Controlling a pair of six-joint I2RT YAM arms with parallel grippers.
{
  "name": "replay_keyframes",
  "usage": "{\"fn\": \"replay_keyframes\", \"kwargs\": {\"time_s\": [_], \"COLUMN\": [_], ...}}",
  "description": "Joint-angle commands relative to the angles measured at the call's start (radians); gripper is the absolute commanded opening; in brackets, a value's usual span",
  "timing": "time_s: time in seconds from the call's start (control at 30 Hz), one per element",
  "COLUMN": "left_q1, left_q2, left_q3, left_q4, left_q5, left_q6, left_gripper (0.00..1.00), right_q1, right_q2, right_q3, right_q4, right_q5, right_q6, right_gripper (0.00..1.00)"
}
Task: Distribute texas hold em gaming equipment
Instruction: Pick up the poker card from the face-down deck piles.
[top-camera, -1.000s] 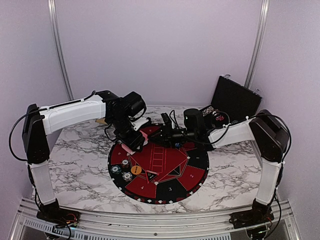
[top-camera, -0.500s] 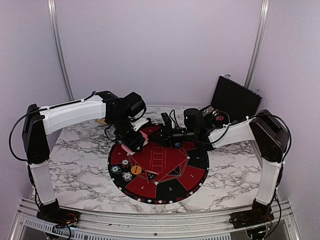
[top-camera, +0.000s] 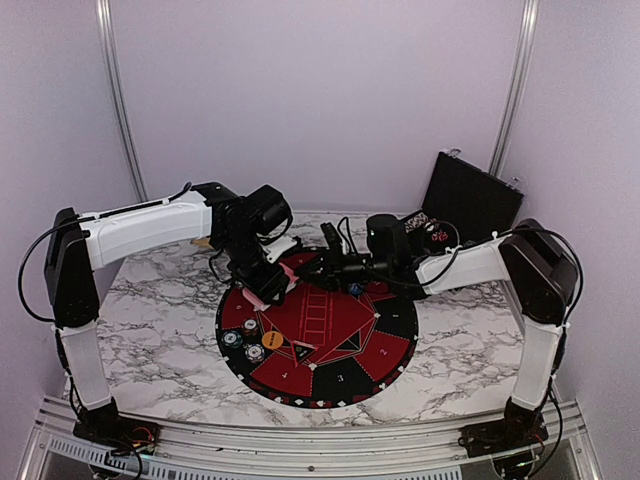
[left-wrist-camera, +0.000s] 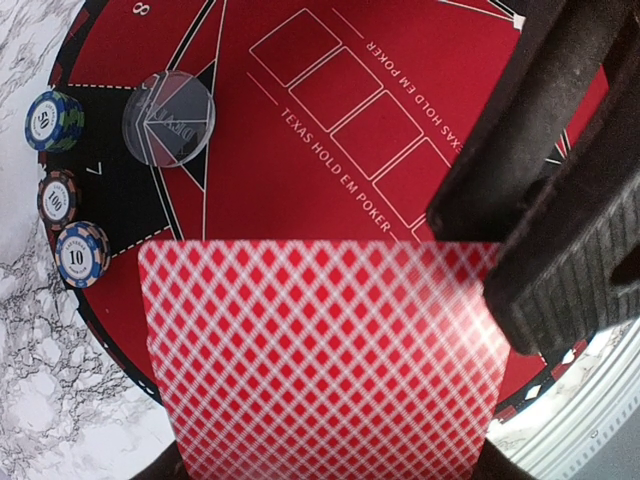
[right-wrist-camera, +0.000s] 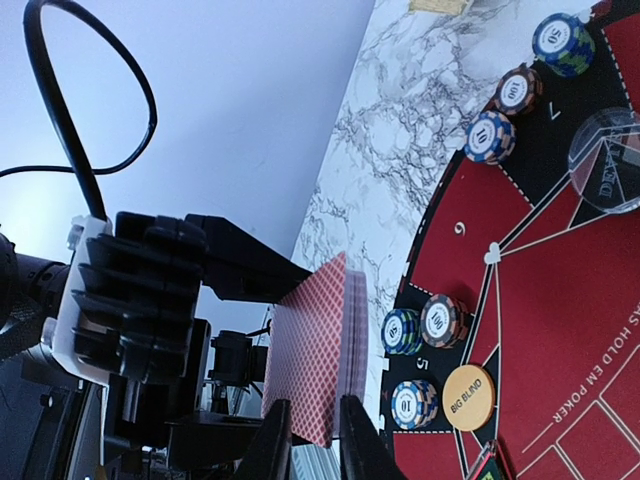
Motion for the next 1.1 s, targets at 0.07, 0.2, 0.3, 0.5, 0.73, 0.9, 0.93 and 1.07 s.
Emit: {"fn": "replay_keyframes", "kwargs": {"time_s": [0.07,0.2,0.3,0.5,0.73,0.9,0.93,1.07], "left_q1": [0.01,0.011,0.012,0.014,0.015,0.016,0.015,0.015], "left_q2": [-0.017,-0.019,-0.018,-0.018,-0.018,-0.021,-0.022,-0.022], "left_q3": [-0.001,-0.001,-0.003,-0.007,-0.013,-0.018,-0.019,-0.023], "left_q4": [0.01,0.009,0.009,0.009,0.01,0.012,0.012,0.013], "left_q5": [-0.003,-0.004,-0.003,-0.001,0.0,0.0,0.0,-0.003], "left_q6": [0.009,0.009,0.009,0.009,0.009,0.009,0.009,0.009], "left_gripper": [0.35,0.35,0.35,0.35,0.35,0.35,0.35,0.34], "right_q1": [0.008,0.012,0.015,0.015,0.015,0.012,0.011,0.003], "right_q2": [0.025,0.03,0.034,0.034,0.03,0.026,0.025,0.019], "right_q3": [0.039,0.041,0.041,0.044,0.049,0.046,0.045,0.036], "right_q4": [0.007,0.006,0.006,0.006,0.003,0.001,0.001,0.01], "right_q5": [-0.006,-0.011,-0.011,-0.011,-0.01,-0.007,-0.007,-0.007], "right_q6": [0.0,0.0,0.0,0.002,0.003,0.008,0.009,0.021], "right_gripper": [0.15,0.14,0.14,0.11,0.02,0.0,0.0,0.0]}}
